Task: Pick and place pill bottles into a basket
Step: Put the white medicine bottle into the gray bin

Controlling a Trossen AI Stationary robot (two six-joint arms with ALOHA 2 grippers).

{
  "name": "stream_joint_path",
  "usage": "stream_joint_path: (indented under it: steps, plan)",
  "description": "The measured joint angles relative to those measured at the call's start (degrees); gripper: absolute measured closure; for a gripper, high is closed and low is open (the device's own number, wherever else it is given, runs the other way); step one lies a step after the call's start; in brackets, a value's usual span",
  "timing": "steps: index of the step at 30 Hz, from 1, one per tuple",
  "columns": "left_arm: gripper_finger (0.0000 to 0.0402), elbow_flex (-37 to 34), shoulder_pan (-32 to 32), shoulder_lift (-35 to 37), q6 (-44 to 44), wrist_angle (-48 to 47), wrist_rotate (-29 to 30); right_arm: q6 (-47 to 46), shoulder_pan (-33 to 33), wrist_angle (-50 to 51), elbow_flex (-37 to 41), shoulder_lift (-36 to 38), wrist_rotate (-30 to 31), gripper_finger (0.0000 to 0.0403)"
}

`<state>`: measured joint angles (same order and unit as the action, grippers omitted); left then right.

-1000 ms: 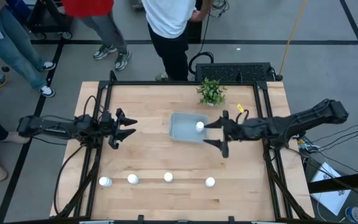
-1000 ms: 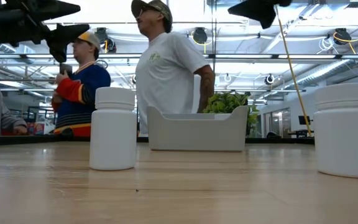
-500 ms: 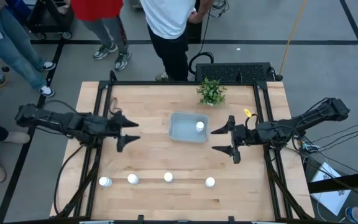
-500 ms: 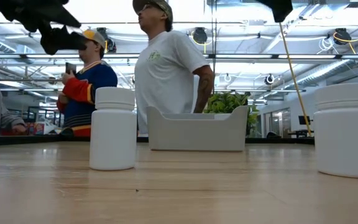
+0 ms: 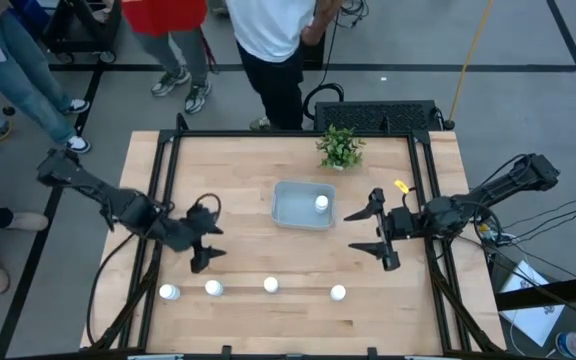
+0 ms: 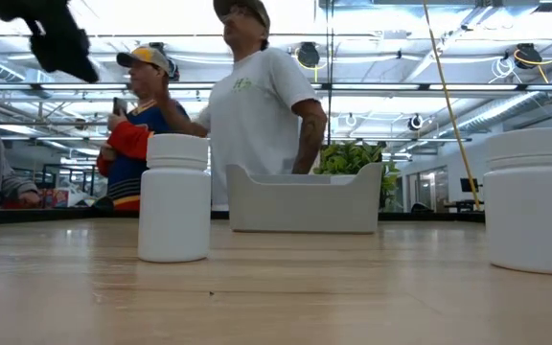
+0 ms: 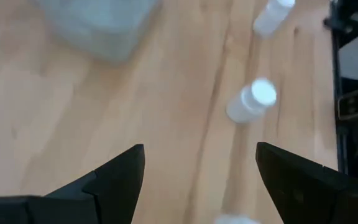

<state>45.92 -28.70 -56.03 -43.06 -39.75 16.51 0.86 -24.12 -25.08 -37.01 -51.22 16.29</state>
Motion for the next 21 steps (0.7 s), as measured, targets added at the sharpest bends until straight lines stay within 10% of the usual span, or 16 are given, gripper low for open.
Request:
stream_joint_path:
  steps: [21]
  plan:
    - [0.0087, 9.43, -10.86, -20.47, -33.37, -10.43, -6.87, 2.07, 0.00, -0.92, -0.02, 0.00, 0.04, 0.0124]
